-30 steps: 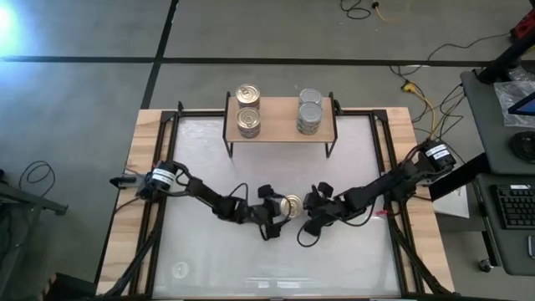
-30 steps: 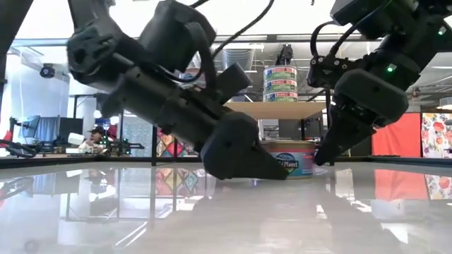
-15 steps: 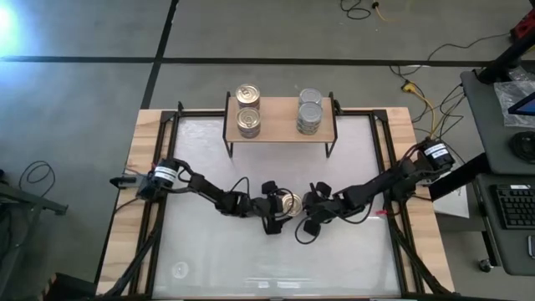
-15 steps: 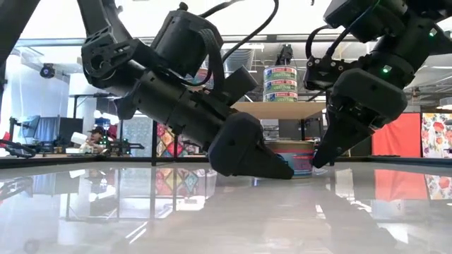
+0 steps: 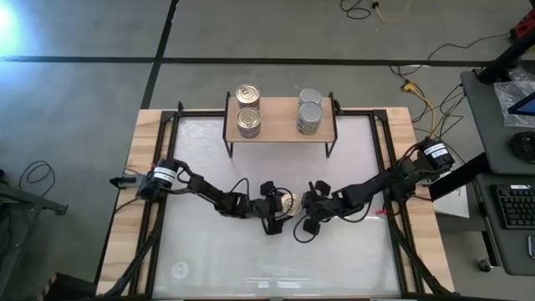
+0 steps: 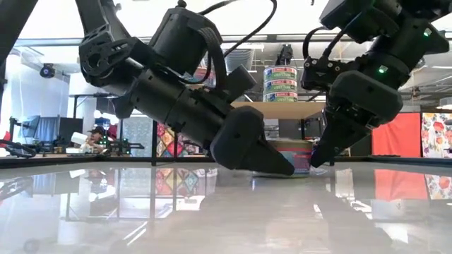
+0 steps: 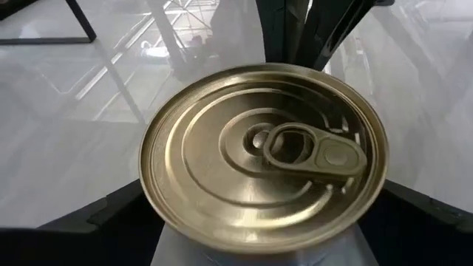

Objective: Stack canned seafood by type on shelf
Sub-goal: Stack the blue-pink tuna can on top of the blue-pink tuna can

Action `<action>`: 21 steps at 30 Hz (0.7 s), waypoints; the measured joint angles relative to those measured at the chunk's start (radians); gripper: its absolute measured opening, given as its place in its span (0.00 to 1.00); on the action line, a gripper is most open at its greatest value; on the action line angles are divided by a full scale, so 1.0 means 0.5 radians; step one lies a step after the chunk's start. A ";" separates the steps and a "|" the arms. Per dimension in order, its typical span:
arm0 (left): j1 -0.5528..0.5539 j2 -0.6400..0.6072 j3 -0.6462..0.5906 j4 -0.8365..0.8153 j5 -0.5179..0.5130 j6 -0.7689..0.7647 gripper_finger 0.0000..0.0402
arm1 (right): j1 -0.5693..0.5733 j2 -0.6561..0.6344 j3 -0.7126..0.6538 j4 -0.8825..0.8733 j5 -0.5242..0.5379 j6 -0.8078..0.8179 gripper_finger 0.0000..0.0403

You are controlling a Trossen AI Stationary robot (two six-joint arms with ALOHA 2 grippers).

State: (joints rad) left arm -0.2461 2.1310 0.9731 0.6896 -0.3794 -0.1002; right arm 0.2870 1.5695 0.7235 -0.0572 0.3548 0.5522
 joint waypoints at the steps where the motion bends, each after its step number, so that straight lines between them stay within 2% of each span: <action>1: -0.005 -0.021 -0.010 -0.008 -0.004 -0.010 0.90 | -0.002 -0.006 0.015 -0.036 -0.007 -0.002 0.03; 3: -0.018 -0.093 -0.036 -0.049 -0.013 -0.047 0.90 | -0.008 -0.047 0.059 -0.147 -0.008 -0.002 0.03; 5: -0.040 -0.197 -0.068 -0.089 0.067 -0.070 0.90 | -0.013 -0.106 0.106 -0.293 0.022 -0.011 0.03; 10: -0.111 -0.589 -0.164 -0.386 0.089 -0.065 0.89 | -0.012 -0.300 0.243 -0.639 -0.017 -0.135 0.03; 15: -0.074 -1.095 -0.251 -0.735 0.023 0.069 0.89 | -0.019 -0.518 0.375 -0.692 -0.008 -0.404 0.03; 21: 0.145 -1.635 -0.273 -1.093 0.003 0.246 0.89 | -0.016 -0.655 0.534 -0.688 0.151 -0.639 0.03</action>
State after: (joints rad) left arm -0.1738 1.3135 0.8367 0.1433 -0.3780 0.0228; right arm 0.2788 1.2420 0.9907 -0.4014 0.4306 0.2326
